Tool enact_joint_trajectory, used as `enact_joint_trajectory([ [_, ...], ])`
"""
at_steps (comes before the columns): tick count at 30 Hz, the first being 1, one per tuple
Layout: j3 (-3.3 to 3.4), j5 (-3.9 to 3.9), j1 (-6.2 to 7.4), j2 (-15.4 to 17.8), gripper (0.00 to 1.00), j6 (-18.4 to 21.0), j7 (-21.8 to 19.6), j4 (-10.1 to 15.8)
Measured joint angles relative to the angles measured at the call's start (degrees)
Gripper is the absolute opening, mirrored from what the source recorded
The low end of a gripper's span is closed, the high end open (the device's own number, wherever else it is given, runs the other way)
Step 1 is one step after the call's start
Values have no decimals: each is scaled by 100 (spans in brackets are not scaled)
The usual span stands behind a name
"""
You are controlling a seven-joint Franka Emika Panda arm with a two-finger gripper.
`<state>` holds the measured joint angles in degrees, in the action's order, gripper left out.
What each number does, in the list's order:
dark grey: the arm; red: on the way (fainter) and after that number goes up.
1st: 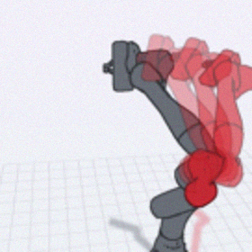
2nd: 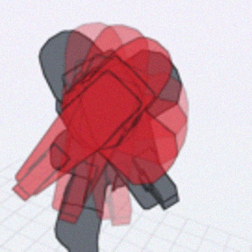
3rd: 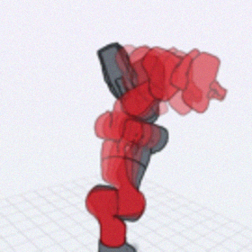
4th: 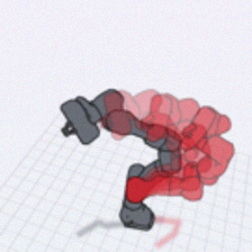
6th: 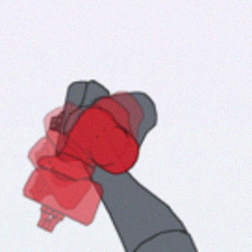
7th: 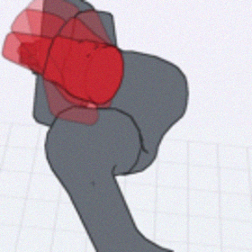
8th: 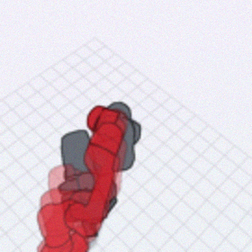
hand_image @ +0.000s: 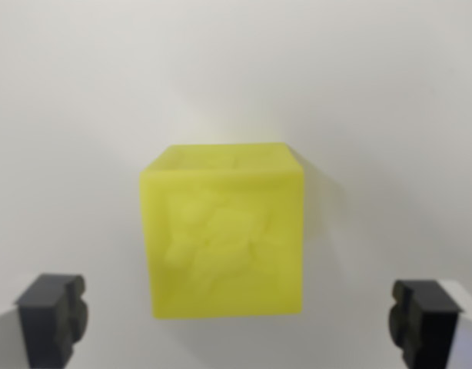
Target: Pick yellow cube
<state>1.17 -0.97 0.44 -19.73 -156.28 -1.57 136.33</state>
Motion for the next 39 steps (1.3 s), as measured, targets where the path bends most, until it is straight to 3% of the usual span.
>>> enact_joint_trajectory([
  [6,1,-16,7,-166,100,-193,221,40],
  [29,3,-111,32,-940,100,-770,365,-139],
  [30,6,-116,34,-941,0,-771,371,-139],
  [39,10,-103,35,-738,0,-631,357,-80],
])
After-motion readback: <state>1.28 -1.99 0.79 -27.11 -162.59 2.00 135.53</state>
